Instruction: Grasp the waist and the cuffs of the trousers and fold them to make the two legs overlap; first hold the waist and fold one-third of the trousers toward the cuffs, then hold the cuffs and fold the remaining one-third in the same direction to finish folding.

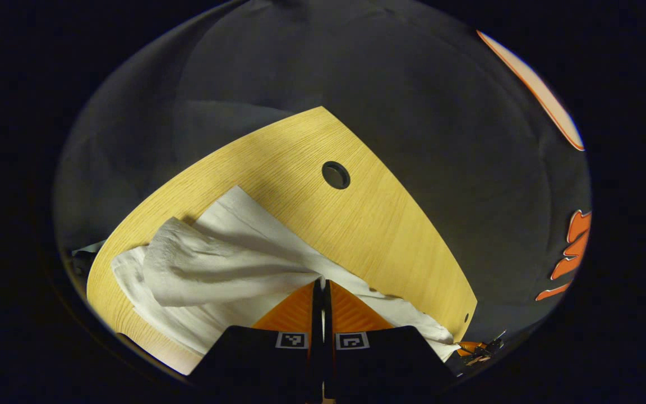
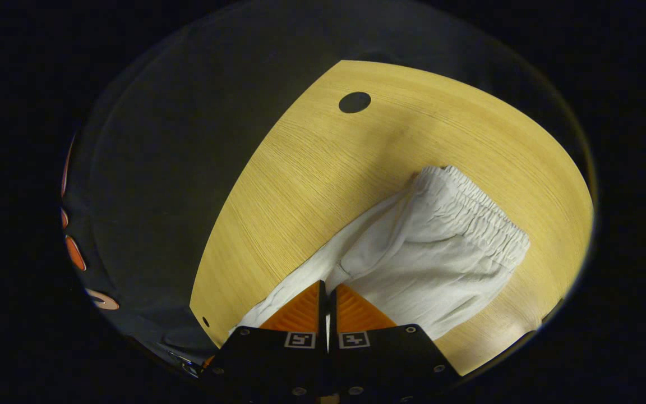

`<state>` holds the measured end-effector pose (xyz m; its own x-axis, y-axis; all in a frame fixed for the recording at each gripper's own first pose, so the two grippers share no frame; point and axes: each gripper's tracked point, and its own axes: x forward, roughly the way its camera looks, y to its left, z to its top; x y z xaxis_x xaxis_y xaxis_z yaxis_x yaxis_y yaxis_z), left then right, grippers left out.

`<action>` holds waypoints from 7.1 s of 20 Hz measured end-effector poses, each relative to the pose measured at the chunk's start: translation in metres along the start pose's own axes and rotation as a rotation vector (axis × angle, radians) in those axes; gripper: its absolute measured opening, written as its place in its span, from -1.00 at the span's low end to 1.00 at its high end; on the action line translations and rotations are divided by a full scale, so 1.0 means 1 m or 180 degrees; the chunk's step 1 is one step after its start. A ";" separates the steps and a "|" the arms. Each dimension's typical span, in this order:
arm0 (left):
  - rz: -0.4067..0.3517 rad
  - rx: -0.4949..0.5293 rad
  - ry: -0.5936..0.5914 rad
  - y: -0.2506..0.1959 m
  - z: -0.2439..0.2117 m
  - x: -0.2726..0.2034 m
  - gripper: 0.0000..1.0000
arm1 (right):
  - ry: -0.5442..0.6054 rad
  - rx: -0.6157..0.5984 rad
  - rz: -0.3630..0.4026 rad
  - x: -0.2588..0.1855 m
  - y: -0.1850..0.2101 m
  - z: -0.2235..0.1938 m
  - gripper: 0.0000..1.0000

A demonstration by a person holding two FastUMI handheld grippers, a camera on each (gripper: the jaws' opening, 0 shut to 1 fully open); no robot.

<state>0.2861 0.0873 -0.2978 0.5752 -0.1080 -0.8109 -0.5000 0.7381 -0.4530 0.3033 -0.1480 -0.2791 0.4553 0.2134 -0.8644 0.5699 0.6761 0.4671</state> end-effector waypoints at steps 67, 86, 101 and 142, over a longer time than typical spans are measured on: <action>0.0155 0.1450 -0.1990 -0.072 0.027 -0.127 0.98 | -0.1021 0.0367 0.0201 -0.086 -0.142 0.048 -0.99; -0.0318 0.1535 -0.1817 -0.075 0.028 -0.133 0.92 | -0.1424 -0.0637 0.0815 -0.176 0.138 -0.101 -0.99; -0.0149 0.1347 -0.1869 -0.065 0.045 -0.163 0.97 | -0.0770 -0.1344 0.0692 -0.091 0.220 -0.253 -0.99; -0.0739 -0.1024 -0.0313 -0.065 -0.087 -0.014 1.00 | -0.0102 -0.1353 0.0351 -0.127 0.163 -0.206 0.97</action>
<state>0.2547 -0.0170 -0.2891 0.7481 -0.1714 -0.6411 -0.5175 0.4540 -0.7253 0.1974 0.0800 -0.1321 0.5225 0.2830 -0.8043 0.1875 0.8821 0.4322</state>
